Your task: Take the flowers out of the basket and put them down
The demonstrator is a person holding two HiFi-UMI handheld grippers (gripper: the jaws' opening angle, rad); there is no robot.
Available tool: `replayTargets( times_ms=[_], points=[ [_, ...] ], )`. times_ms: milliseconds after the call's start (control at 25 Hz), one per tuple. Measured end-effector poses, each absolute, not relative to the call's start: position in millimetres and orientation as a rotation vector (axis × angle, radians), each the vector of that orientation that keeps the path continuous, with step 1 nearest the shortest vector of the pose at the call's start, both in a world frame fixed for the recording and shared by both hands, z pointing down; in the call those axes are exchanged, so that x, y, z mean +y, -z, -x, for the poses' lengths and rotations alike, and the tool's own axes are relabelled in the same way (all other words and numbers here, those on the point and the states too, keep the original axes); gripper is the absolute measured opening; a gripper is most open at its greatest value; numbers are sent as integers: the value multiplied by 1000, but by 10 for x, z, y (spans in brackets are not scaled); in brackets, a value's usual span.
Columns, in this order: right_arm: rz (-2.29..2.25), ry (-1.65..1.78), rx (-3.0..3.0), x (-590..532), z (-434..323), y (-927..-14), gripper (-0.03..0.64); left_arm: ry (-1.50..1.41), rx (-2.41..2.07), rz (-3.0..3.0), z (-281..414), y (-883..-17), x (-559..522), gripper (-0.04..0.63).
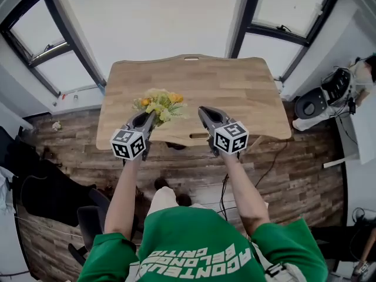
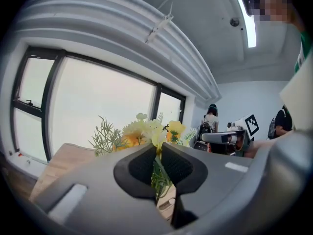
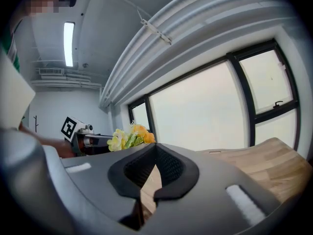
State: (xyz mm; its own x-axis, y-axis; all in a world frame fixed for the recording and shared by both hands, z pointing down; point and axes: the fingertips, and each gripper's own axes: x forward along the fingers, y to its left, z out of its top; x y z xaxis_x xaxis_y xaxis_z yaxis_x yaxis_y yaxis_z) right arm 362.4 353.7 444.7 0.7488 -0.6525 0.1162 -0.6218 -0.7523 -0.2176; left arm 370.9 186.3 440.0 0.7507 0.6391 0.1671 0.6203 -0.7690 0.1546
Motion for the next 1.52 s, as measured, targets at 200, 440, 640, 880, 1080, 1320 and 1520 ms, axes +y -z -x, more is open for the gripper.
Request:
replayTargets(
  times_ms=[200, 440, 640, 880, 1080, 1320, 1520],
  points=[
    [2815, 272, 886, 4067, -3583, -4514, 6, -344, 1149, -2821, -3799, -4489, 2368, 52],
    [2833, 292, 781, 4461, -3682, -4713, 6, -376, 1233, -2792, -4030, -4664, 2773, 52],
    [2835, 341, 796, 4597, -4035, -4894, 5, -420, 1255, -2761, -4449, -4887, 2989, 52],
    [2837, 417, 801, 4764, -4620, -5113, 5, -460, 1253, -2736, -5011, -5143, 3206, 52],
    [2835, 481, 796, 4864, -5123, -5277, 6, -505, 1243, -2717, -5469, -5359, 3328, 52],
    [2818, 525, 777, 4970, -5564, -5436, 6, -545, 1237, -2701, -5900, -5569, 3446, 52],
    [2817, 571, 763, 5104, -5871, -5548, 6, -571, 1267, -2687, -6199, -5694, 3630, 52]
  ],
)
